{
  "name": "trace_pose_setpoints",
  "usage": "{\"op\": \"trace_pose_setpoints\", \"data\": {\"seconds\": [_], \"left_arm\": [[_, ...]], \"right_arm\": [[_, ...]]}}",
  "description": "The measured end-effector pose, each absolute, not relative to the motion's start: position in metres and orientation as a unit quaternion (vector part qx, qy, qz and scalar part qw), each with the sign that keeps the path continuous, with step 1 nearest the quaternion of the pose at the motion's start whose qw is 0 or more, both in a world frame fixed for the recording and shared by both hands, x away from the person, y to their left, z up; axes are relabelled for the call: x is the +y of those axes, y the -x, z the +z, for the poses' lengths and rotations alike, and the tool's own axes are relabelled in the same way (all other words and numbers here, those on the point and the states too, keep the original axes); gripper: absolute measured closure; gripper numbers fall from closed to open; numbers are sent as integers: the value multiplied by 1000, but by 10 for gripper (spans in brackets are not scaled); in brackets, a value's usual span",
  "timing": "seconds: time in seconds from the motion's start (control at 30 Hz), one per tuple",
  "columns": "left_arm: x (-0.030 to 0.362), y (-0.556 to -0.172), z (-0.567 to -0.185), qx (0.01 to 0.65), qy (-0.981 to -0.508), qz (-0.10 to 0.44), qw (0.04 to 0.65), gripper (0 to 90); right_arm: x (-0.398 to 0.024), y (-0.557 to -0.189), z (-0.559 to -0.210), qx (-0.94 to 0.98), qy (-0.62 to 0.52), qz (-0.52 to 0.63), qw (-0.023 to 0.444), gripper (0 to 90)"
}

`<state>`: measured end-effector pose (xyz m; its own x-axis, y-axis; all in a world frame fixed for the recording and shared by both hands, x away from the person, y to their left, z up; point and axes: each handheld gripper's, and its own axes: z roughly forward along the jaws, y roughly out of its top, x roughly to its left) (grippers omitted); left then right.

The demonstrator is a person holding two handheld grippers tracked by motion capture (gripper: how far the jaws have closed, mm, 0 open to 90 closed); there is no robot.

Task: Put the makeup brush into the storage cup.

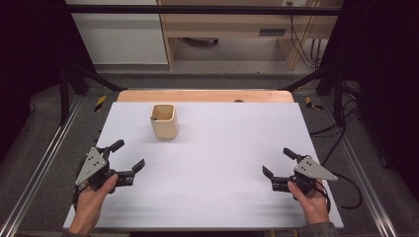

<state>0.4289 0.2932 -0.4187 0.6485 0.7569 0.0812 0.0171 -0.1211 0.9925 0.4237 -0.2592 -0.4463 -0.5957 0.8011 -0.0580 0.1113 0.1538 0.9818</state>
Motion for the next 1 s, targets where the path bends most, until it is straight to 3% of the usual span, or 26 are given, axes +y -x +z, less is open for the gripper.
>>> {"op": "trace_pose_setpoints", "data": {"seconds": [1.0], "left_arm": [[303,-421,-437,278,-686,293,605,27]], "right_arm": [[-266,-424,-446,688,-333,567,308,41]]}}
